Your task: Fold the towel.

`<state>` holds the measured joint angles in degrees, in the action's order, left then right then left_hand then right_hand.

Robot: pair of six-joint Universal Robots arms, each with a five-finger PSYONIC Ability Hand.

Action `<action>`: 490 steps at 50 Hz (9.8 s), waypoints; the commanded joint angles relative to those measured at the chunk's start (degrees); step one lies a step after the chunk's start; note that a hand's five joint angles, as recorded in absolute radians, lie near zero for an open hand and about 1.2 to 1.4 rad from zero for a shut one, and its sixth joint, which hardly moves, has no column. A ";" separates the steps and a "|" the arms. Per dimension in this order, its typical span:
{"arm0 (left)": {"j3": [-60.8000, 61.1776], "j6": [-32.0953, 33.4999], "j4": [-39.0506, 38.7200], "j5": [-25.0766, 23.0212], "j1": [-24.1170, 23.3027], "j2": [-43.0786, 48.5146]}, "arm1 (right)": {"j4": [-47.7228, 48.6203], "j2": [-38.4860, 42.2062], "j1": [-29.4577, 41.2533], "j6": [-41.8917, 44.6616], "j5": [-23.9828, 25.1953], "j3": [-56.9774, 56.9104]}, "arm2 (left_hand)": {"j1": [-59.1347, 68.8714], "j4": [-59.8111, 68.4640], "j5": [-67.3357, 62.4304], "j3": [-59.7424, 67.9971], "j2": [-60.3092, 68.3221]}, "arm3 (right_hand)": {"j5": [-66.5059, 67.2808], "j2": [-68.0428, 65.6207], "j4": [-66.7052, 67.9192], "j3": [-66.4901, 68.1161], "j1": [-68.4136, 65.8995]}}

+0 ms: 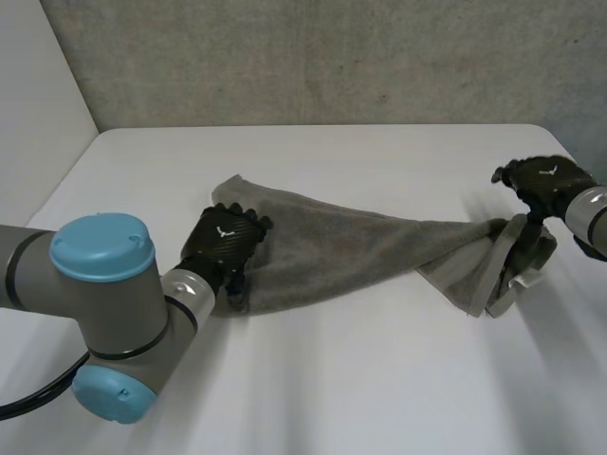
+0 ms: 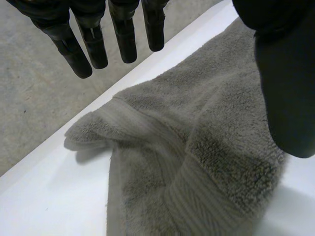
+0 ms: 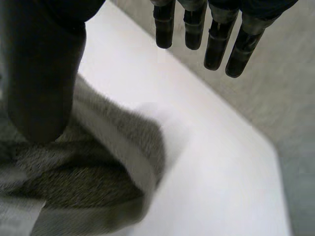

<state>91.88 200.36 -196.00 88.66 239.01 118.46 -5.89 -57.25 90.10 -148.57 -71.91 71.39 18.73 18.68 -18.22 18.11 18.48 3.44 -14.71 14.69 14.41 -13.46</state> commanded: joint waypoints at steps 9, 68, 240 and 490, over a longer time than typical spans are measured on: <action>4.28 5.48 -0.26 -2.80 5.24 -1.74 | 8.35 -19.48 1.75 10.49 8.37 26.70 | 1.41 1.46 8.09 2.03 1.66 | -2.52 3.79 -3.77 -3.48 2.54; -0.21 6.18 -0.88 -2.71 6.03 3.18 | 13.63 -2.08 4.73 7.77 5.64 24.68 | 4.10 4.15 5.39 4.73 4.35 | 26.23 -24.96 24.98 25.26 -26.21; -43.89 -3.57 -7.82 6.08 12.62 0.99 | 40.61 -16.67 8.86 -15.70 -6.40 -6.35 | 61.27 61.32 -51.78 61.89 61.52 | 66.56 -65.29 65.31 65.59 -66.54; -27.11 10.67 2.81 1.07 14.82 15.15 | 6.85 -0.03 -0.10 -7.18 -0.77 0.05 | -6.16 -6.11 15.66 -5.54 -5.91 | -3.44 4.71 -4.69 -4.41 3.46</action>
<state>62.68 211.44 -192.82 88.95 253.64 137.92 -1.97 -49.68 90.43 -155.66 -72.24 67.21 17.42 17.23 -15.06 16.38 16.86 3.48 -14.64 14.81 14.52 -13.62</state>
